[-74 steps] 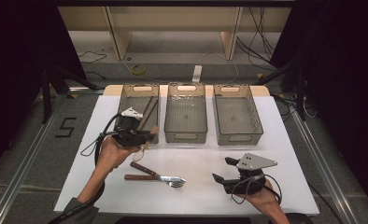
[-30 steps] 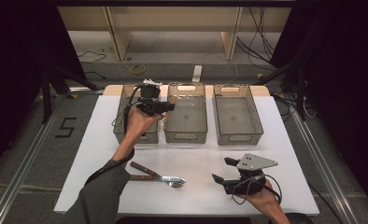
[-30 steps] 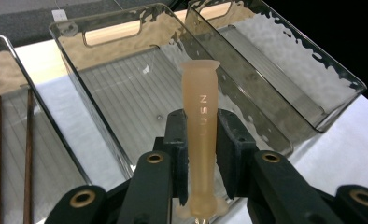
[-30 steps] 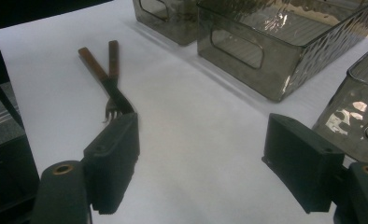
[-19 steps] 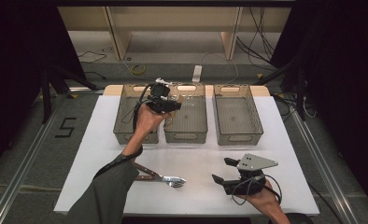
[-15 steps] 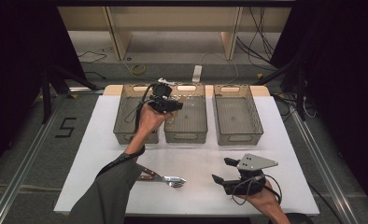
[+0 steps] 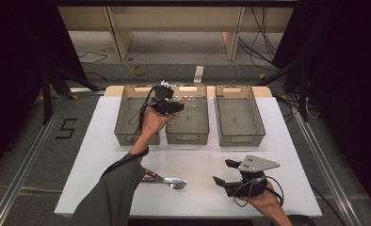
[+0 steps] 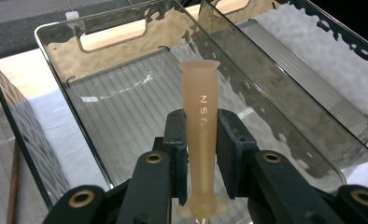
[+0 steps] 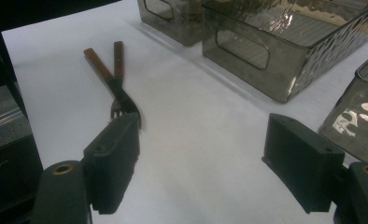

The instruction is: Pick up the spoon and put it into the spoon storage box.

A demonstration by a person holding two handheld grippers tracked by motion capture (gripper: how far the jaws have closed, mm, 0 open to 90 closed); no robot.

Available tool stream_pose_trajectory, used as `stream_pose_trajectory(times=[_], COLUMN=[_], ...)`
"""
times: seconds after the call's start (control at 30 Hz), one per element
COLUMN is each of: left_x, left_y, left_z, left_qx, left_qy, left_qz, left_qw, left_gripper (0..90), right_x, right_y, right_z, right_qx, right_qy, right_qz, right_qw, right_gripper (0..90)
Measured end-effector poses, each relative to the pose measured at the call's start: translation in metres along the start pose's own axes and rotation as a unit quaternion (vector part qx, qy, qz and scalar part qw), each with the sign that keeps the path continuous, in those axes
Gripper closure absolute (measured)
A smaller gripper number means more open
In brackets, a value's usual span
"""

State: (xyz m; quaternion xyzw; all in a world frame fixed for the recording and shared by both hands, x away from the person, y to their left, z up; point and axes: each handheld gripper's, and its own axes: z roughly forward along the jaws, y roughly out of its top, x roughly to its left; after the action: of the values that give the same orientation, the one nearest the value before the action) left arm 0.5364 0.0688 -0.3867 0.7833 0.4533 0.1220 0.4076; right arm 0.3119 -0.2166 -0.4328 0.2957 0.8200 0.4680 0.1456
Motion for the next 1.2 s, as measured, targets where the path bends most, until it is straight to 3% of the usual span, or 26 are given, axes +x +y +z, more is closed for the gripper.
stream_pose_trajectory(times=[0.1,0.13,0.17,0.27,0.37,0.53,0.67,0.93,1.2], left_x=[0.001,0.002,0.003,0.004,0.007,0.01,0.009,0.005,-0.002], left_y=[-0.002,-0.002,-0.002,-0.002,-0.002,0.0,0.0,-0.011,-0.037], left_z=[0.002,0.002,0.002,0.001,-0.005,-0.02,-0.034,-0.057,-0.081], left_qx=[-0.007,-0.016,-0.017,0.0,-0.003,0.003,-0.011,0.001,0.017], left_qy=[0.0,-0.01,-0.019,-0.012,-0.015,-0.024,-0.035,-0.064,-0.056], left_qz=[-0.007,-0.019,-0.029,-0.015,-0.027,-0.029,-0.035,-0.016,0.021], left_qw=[0.9999,0.9997,0.9993,0.9998,0.9995,0.9993,0.9987,0.9978,0.9981], left_gripper=[72.3,69.2,60.5,48.7,41.7,31.3,28.4,23.9,21.9], right_x=[0.0,0.0,0.0,0.0,0.0,0.0,0.0,-0.001,-0.001], right_y=[0.0,0.0,0.0,0.0,0.0,0.0,0.0,-0.001,0.0], right_z=[0.0,0.0,0.0,0.0,0.0,0.0,0.0,0.0,0.0], right_qx=[0.0,0.001,0.001,0.001,0.001,0.003,0.003,0.0,0.001], right_qy=[0.0,0.0,0.0,0.002,0.001,0.0,-0.002,-0.005,-0.005], right_qz=[0.001,0.002,0.001,0.003,0.002,0.004,0.004,0.004,0.006], right_qw=[1.0,1.0,1.0,1.0,1.0,1.0,1.0,1.0,1.0], right_gripper=[27.4,27.4,27.4,27.4,27.4,27.4,27.4,27.4,27.4])
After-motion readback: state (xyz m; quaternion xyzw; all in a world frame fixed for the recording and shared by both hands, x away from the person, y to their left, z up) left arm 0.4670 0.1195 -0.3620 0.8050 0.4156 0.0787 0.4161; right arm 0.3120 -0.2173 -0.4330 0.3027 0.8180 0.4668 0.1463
